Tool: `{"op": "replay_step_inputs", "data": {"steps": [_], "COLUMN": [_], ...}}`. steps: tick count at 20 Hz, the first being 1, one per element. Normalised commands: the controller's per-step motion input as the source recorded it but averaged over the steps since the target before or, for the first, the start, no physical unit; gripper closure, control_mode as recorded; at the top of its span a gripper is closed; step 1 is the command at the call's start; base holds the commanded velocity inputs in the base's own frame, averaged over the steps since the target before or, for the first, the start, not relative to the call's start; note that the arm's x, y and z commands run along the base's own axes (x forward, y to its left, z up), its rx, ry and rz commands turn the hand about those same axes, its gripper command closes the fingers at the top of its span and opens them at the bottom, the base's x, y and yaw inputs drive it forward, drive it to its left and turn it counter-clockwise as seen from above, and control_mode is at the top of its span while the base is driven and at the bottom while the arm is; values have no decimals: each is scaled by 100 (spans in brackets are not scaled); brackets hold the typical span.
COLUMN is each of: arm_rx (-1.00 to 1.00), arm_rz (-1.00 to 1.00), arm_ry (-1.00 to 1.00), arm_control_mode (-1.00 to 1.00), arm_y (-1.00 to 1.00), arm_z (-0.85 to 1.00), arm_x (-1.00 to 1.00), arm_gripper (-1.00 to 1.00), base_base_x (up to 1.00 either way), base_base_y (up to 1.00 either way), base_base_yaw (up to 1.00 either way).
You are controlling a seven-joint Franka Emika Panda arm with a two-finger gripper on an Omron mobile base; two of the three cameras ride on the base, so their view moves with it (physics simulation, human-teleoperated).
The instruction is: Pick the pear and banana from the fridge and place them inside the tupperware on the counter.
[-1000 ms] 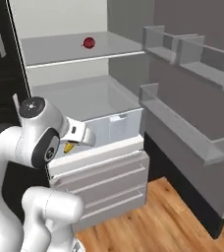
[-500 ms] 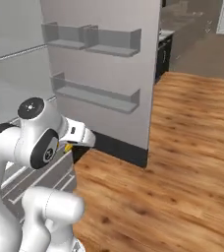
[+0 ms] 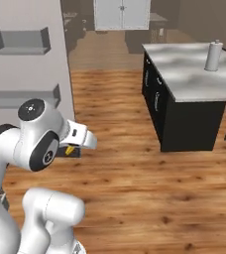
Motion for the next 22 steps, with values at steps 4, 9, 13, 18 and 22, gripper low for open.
{"op": "replay_step_inputs", "data": {"steps": [4, 9, 13, 18, 22], "arm_rx": [0, 0, 0, 0, 0], "arm_rz": [0, 0, 0, 0, 0], "arm_ry": [0, 0, 0, 0, 0], "arm_control_mode": [100, 100, 100, 100, 100], "arm_y": [0, 0, 0, 0, 0], "arm_z": [0, 0, 0, 0, 0], "arm_x": [0, 0, 0, 0, 0], "arm_gripper": [100, 100, 100, 100, 100], "base_base_x": [49, 59, 68, 83, 93], "base_base_y": [-58, -67, -64, -52, -44], "base_base_yaw": [-6, 3, 20, 48, 75]}}
